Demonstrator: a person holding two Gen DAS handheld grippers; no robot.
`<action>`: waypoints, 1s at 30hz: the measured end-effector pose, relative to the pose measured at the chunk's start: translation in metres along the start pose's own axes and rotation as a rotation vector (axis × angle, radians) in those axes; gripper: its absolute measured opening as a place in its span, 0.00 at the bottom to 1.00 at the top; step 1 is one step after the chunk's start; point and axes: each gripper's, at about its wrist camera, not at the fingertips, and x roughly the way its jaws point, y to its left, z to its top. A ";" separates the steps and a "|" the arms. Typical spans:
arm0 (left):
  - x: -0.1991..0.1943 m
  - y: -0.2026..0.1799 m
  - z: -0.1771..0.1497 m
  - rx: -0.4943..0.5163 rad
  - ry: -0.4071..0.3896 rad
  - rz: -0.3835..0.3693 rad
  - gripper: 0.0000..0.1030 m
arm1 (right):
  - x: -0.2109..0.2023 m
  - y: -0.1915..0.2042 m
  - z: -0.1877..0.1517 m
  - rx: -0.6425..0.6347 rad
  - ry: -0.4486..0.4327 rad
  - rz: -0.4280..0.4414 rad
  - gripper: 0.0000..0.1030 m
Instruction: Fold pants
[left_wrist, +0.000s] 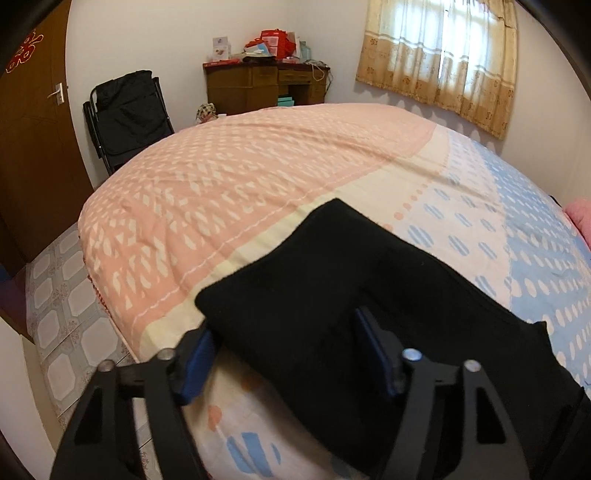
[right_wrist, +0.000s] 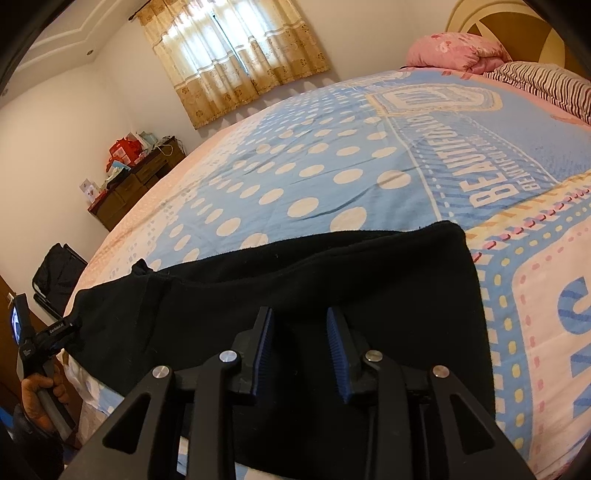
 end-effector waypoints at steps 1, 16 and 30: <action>0.000 -0.002 0.000 0.009 0.002 -0.018 0.56 | 0.000 0.000 0.000 0.004 0.000 0.002 0.31; -0.005 -0.016 0.002 0.027 0.013 -0.094 0.19 | -0.002 -0.003 -0.001 0.034 -0.003 0.023 0.31; -0.101 -0.097 0.003 0.257 -0.234 -0.346 0.19 | -0.027 -0.002 0.007 0.065 -0.080 0.083 0.36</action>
